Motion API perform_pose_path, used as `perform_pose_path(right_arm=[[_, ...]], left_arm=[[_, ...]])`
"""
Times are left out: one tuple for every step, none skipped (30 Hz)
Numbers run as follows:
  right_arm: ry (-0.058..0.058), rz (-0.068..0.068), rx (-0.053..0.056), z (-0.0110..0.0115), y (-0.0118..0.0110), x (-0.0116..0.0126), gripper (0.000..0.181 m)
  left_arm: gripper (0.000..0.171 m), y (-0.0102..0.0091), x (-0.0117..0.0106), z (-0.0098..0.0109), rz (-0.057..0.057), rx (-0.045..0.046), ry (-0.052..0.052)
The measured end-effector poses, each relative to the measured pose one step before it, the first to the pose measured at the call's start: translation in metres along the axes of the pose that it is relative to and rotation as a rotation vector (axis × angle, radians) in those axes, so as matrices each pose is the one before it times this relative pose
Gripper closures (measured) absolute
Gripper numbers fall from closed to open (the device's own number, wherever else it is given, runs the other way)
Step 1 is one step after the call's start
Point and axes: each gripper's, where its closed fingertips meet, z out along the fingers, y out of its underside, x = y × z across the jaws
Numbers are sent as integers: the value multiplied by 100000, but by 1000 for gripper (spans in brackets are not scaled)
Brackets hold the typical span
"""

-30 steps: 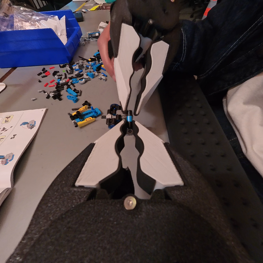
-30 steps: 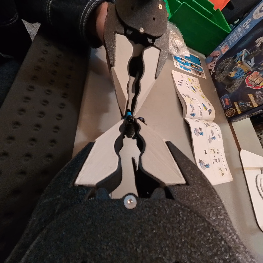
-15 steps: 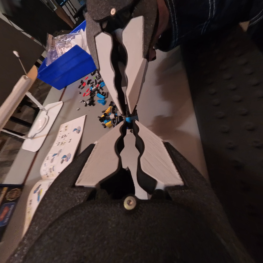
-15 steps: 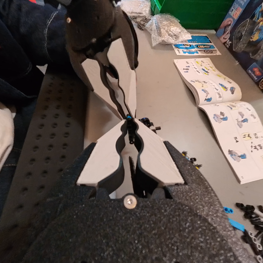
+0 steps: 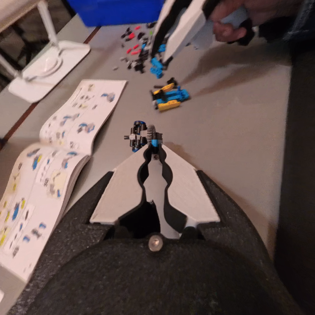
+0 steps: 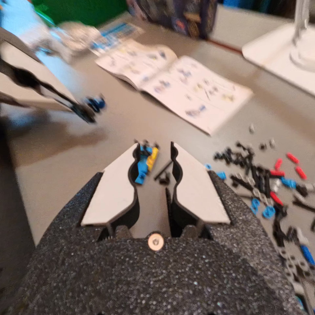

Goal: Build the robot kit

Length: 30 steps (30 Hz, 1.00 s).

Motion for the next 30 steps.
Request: perform_pose_path(right_arm=[[-40,4229,-5745,161,1419,856,146],[1232,4714,-2831,212,915,711,146],[-618,3596,-1363,151,493,161,148],[-5490,1367,896,-91,-135,-906,148],[-4753,-839,3419,-242,-667,-1085,148],[380,-2269,1541,-76,-482,-446,149],[1872,-4010,-1889,176,92,-240,148],[2204,-3967,-3659,402,495,-165,147],[2629,-2674,-4163,521,695,-36,144],[1726,-1920,-4382,577,801,-133,140],[202,-978,-3603,550,642,-345,130],[-323,29,-1829,446,282,-395,125],[688,386,-835,339,62,-232,124],[1660,-194,-1356,296,70,-104,124],[3457,-1700,-1006,211,40,117,127],[4235,-3115,-902,118,55,202,133],[953,-2729,530,-27,-158,-236,137],[1820,-2106,87,-6,-57,-53,137],[2246,-3325,492,-115,-85,18,137],[3057,-4937,801,-184,-134,28,138],[4680,-5819,1566,-269,-276,162,138],[6482,-5740,3377,-525,-664,340,138],[5174,-6247,6759,-938,-1350,71,138],[2014,-6255,9617,-1193,-1910,-480,138],[1963,-5303,10069,-1191,-2047,-539,138],[5511,-3928,8490,-1080,-1935,21,138],[5143,-3238,7464,-963,-1820,76,138],[2890,-1011,5400,-701,-1466,-121,138],[1184,1962,2922,-423,-974,-299,138],[-163,3016,1740,-252,-648,-482,138]], left_arm=[[164,338,-756,-322,-2282,-1347,-2345],[164,239,-323,-300,-1128,-1335,-57],[164,-21,-214,-305,-949,-59,-29],[164,-97,104,-206,-1440,299,1837],[164,169,712,5,-1950,-1659,5733],[164,456,661,192,-1601,-3633,5168],[164,403,-123,249,-64,-3443,-1030],[164,274,-414,238,1952,-2812,-4493],[164,273,236,247,3104,-3282,-1079],[164,170,700,249,2588,-2849,1813],[164,-136,458,215,1008,-931,753],[164,-289,195,188,-484,382,-268],[164,-219,284,222,-1082,219,863],[164,-241,245,203,-1350,635,1040],[164,-289,76,144,-1921,978,179],[163,-241,-31,74,-2527,653,-267],[160,-360,-144,-64,-3059,1336,-693],[154,-596,-138,-204,-3651,2851,-482],[151,-816,-45,-279,-4396,4273,171],[149,-957,22,-276,-5228,5361,765],[147,-941,151,-169,-5692,5676,1723],[144,-811,293,-35,-5501,5128,3304],[142,-625,369,64,-5173,4288,4522],[141,-481,357,68,-4977,3448,5122],[138,-329,512,34,-4469,2573,6249],[136,-332,843,-24,-4010,2633,7923],[135,-520,1147,-87,-3657,4210,8858],[136,-602,1203,-80,-2606,5239,7936],[136,-496,1004,-2,-1279,4564,5691],[136,-333,729,78,140,3027,3386]])
